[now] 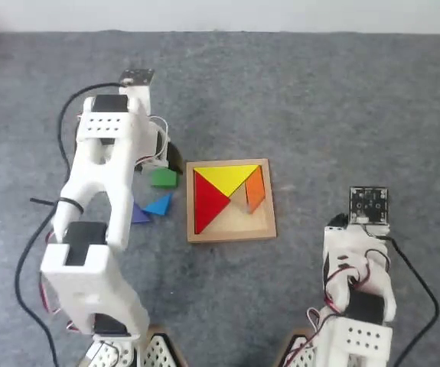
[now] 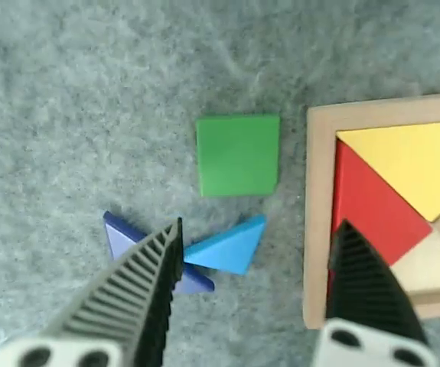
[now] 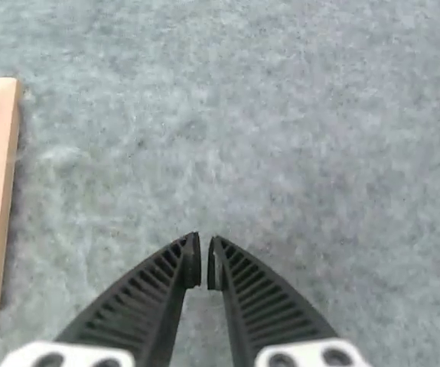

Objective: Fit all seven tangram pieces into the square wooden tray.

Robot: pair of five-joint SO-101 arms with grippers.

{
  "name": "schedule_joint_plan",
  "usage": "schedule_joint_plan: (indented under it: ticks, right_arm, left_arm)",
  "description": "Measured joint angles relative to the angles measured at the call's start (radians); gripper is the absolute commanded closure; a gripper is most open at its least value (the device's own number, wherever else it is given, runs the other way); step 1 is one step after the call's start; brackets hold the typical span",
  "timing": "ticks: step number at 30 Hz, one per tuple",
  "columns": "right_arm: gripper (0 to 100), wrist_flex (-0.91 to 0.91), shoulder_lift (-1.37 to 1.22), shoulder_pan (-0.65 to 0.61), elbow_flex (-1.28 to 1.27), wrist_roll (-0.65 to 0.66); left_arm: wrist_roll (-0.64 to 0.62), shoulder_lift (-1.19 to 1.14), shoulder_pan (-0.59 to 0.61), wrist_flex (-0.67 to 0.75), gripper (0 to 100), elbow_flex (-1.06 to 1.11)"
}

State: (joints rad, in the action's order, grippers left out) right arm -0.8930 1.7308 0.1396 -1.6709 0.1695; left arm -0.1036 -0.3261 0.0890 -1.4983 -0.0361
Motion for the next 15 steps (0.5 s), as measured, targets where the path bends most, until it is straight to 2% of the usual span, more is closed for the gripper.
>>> schedule_joint_plan:
  ticks: [15]
  right_arm:
    - [96.7, -0.043, 0.064, 0.002, 0.005, 0.006]
  left_arm:
    - [-0.006, -0.157, 0.052, 0.152, 70, 0.046]
